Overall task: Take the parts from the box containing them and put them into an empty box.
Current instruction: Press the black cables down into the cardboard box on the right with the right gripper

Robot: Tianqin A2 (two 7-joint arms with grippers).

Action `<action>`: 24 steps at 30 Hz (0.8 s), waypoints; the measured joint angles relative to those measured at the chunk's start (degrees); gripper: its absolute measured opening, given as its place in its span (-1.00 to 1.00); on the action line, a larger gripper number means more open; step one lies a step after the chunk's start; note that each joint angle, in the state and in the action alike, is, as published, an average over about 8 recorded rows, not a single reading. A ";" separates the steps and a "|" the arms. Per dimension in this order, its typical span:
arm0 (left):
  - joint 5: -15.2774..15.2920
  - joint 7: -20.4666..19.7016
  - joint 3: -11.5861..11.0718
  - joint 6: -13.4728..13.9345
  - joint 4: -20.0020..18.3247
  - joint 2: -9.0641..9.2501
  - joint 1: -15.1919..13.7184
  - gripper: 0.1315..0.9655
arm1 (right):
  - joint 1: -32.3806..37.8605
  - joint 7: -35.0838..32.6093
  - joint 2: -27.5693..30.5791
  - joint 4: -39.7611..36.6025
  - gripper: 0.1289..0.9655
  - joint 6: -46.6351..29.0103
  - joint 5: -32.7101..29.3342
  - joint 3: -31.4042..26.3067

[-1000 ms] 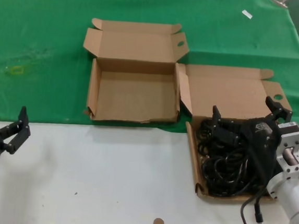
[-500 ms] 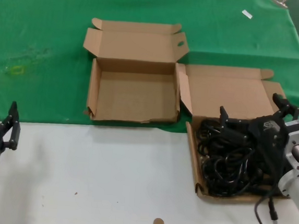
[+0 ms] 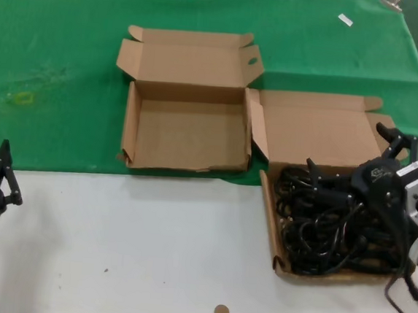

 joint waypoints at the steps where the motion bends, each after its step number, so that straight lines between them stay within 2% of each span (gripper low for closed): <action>1: 0.00 0.00 0.00 0.00 0.00 0.00 0.00 -0.69 | 0.27 0.20 0.97 0.07 1.00 -0.50 -0.55 -0.44; 6: 0.01 0.00 0.00 0.00 0.00 0.00 0.00 -0.86 | 2.17 0.42 6.05 -0.20 1.00 -5.22 -3.34 -2.46; 10: 0.01 0.00 0.00 0.00 0.00 0.00 0.00 -0.90 | 4.11 -1.10 9.59 -0.97 1.00 -11.42 -3.65 -3.20; 15: 0.01 0.00 0.00 0.00 0.00 0.00 0.00 -0.97 | 7.39 -4.64 12.99 -2.23 1.00 -20.38 -1.81 -3.29; 24: 0.01 0.00 0.00 0.00 0.00 0.00 0.00 -0.97 | 16.19 -13.35 17.00 -7.53 1.00 -37.81 0.32 -5.54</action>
